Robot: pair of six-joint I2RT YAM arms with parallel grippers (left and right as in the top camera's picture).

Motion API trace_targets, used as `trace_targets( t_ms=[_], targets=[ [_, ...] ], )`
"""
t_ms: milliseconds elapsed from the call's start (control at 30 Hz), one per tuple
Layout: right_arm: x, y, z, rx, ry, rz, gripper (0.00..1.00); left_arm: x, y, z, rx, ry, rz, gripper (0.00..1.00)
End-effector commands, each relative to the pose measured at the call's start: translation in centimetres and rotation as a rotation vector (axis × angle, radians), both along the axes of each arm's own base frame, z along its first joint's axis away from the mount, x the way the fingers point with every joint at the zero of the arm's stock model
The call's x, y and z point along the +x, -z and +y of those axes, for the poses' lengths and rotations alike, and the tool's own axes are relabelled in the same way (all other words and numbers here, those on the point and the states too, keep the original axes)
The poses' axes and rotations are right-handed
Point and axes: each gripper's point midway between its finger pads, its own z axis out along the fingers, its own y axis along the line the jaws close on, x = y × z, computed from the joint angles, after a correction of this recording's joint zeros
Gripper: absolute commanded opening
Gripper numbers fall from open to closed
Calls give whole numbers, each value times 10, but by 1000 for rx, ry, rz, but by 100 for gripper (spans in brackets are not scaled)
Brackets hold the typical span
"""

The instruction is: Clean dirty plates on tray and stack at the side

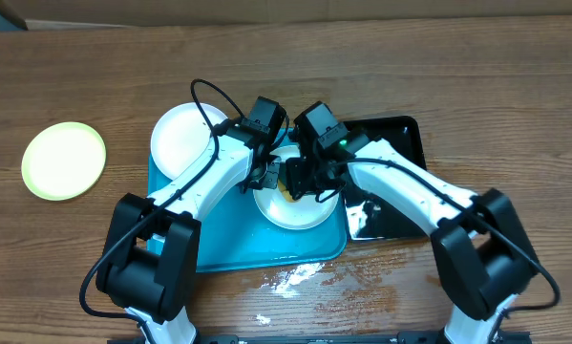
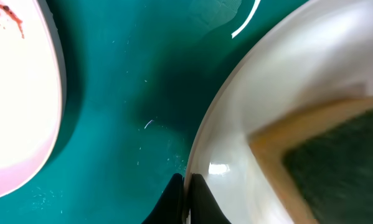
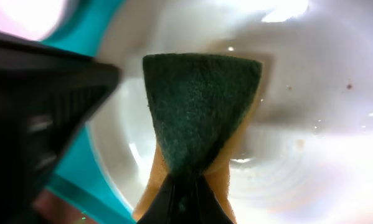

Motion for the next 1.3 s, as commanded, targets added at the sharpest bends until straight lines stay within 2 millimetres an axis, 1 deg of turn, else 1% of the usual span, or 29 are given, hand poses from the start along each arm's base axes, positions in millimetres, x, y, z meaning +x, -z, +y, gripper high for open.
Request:
trace_targets(
  t_ms=[0,100,267,467,567,733,833,900,967,1100,1200,1233,1267],
  targets=[
    [-4,21,3,-13,5,51,4,-3,9,5,16,-11,28,4],
    [4,28,1,-30,17,25,4,-4,9,6,19,-11,28,4],
    [29,32,-25,-112,90,-40,4,-6,9,8,26,-9,39,4],
    [49,31,-45,-111,155,-57,4,-6,9,15,31,-21,49,4],
    [56,31,-51,-111,180,-68,4,-5,9,18,31,-28,51,4],
    [63,32,-58,-140,200,-96,4,-5,9,19,31,-31,52,4],
    [75,28,-56,-126,221,-139,4,-5,9,19,31,-31,52,4],
    [85,20,-55,-104,245,-158,4,-6,9,19,31,-30,52,4],
    [94,6,-53,-74,252,-175,4,-6,9,19,31,-30,52,4],
    [113,-39,-54,-23,278,-242,4,-5,9,19,31,-30,52,4],
    [116,-66,-52,6,281,-283,4,-5,9,19,31,-31,52,4],
    [114,-73,-50,22,274,-288,4,-5,9,19,31,-31,52,4],
    [110,-77,-46,36,262,-283,4,-5,9,19,31,-31,52,4]
  ],
)
